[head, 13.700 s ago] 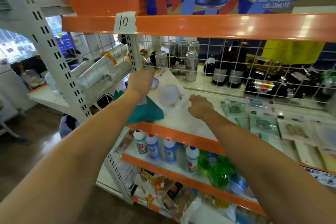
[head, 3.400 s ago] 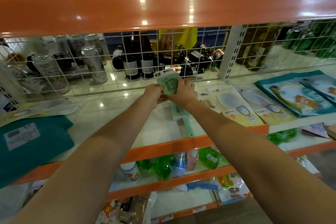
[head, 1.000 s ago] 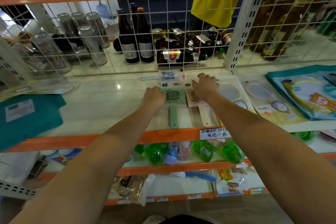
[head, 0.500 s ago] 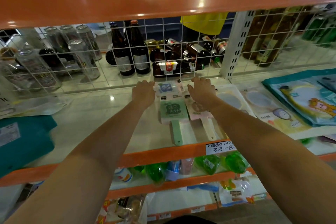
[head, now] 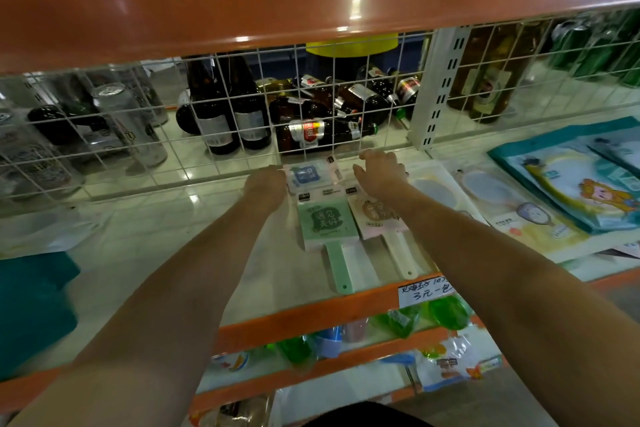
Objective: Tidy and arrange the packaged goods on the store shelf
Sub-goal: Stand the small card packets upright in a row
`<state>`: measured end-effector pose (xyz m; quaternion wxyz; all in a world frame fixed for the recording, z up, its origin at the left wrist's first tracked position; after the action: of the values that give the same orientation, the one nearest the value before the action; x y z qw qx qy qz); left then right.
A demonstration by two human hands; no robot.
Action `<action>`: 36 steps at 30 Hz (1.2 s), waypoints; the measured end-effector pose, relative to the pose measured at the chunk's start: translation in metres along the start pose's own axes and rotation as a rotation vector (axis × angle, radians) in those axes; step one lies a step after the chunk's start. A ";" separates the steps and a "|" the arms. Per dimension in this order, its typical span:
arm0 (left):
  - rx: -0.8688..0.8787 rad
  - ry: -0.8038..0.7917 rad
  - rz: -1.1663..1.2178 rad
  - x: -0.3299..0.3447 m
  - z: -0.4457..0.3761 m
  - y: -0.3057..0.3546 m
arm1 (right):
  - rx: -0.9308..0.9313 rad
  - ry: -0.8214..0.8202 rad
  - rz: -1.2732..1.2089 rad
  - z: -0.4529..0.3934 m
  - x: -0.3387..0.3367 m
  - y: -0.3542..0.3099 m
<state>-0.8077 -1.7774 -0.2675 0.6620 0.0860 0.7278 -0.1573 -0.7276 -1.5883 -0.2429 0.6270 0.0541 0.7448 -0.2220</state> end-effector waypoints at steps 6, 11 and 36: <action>0.065 0.005 -0.035 -0.001 -0.004 -0.005 | -0.008 -0.013 0.001 -0.001 0.004 -0.005; 0.143 0.065 -0.129 -0.001 0.001 -0.009 | -0.039 -0.010 0.011 0.000 0.003 -0.012; 0.002 0.172 -0.116 -0.045 0.060 -0.046 | -0.133 0.039 -0.148 0.028 -0.008 -0.063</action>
<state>-0.7619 -1.8373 -0.2221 0.5866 0.0575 0.7856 -0.1881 -0.7230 -1.6539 -0.2222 0.5965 -0.0386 0.7718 -0.2167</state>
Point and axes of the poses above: each hand's wrist, its own z-axis away from the middle knuckle, its own x-axis out of the palm, y = z × x, the point moved 1 cm from there along -z, towards the middle knuckle, and after that the axes turned 8 degrees about y, right-handed, at the moved point
